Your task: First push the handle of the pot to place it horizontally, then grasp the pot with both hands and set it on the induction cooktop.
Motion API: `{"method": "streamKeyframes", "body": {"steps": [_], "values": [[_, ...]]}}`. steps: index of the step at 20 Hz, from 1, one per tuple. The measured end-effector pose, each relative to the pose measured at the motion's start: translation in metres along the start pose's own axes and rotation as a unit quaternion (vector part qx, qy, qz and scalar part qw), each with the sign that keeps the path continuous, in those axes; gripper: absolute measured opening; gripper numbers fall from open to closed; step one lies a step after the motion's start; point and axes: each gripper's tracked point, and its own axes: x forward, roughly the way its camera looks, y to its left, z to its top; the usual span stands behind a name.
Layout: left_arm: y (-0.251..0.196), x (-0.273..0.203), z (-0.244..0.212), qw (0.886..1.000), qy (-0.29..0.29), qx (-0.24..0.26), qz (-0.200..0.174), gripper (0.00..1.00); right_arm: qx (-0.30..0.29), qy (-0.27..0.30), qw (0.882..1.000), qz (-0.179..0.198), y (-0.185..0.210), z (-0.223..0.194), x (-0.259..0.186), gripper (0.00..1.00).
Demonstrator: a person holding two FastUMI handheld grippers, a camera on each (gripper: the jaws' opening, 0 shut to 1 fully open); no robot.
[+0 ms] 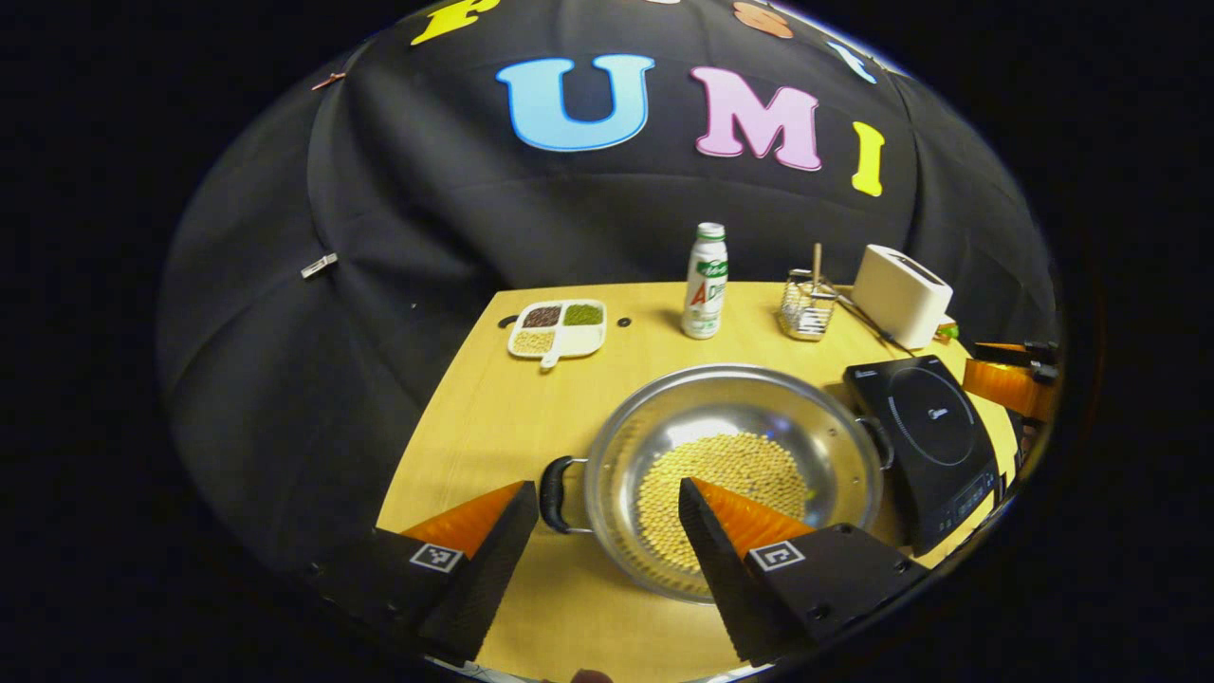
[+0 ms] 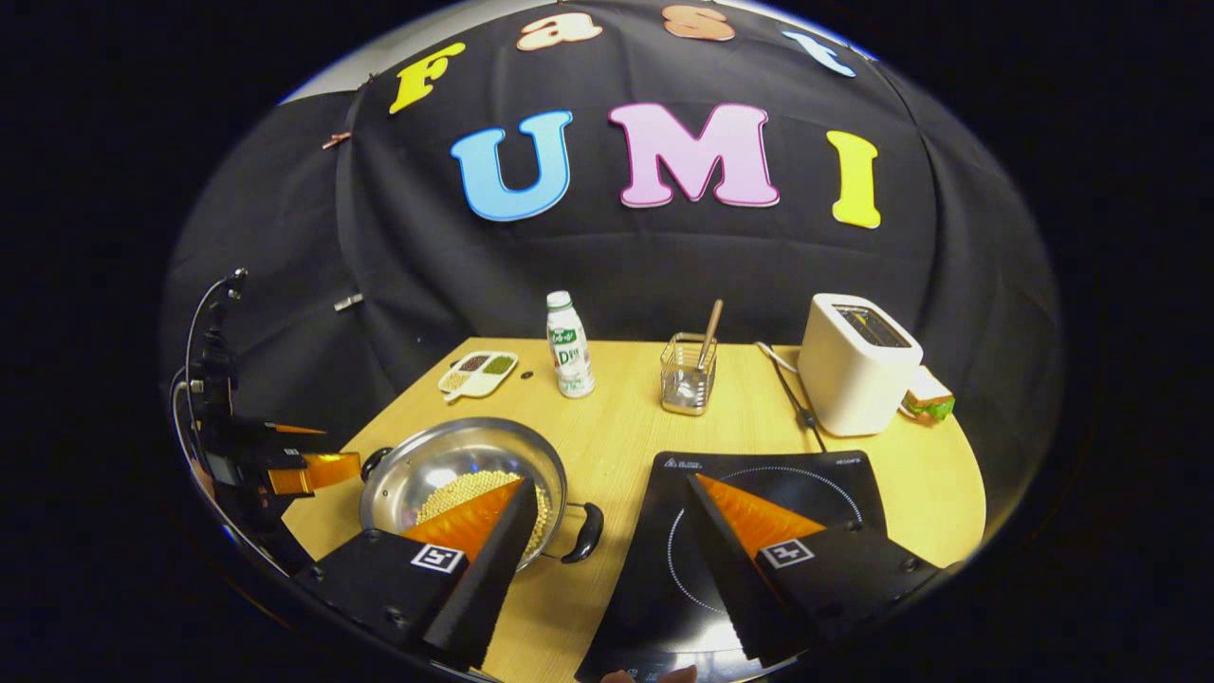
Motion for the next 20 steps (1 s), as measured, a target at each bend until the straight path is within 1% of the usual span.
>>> {"method": "streamKeyframes", "body": {"steps": [4,7,9,12,17,20], "values": [[0.018,0.027,-0.011,0.999,0.028,-0.017,-0.008,0.94,0.007,0.048,0.999,0.002,0.009,-0.026,0.023,0.98],[0.026,0.047,-0.021,0.998,0.049,-0.019,-0.015,0.94,0.003,0.077,0.997,0.004,0.016,-0.044,0.041,0.99],[0.024,0.057,-0.025,0.998,0.060,-0.020,-0.026,0.94,0.008,0.097,0.995,0.008,0.022,-0.057,0.048,0.99],[0.018,0.070,-0.028,0.996,0.068,-0.024,-0.045,0.94,0.010,0.119,0.993,0.004,0.024,-0.069,0.062,0.99],[0.016,0.084,-0.033,0.995,0.079,-0.029,-0.051,0.94,0.007,0.152,0.988,0.000,0.026,-0.089,0.079,0.99],[0.014,0.094,-0.036,0.995,0.083,-0.028,-0.052,0.94,0.025,0.175,0.984,-0.004,0.026,-0.100,0.089,0.98]]}}
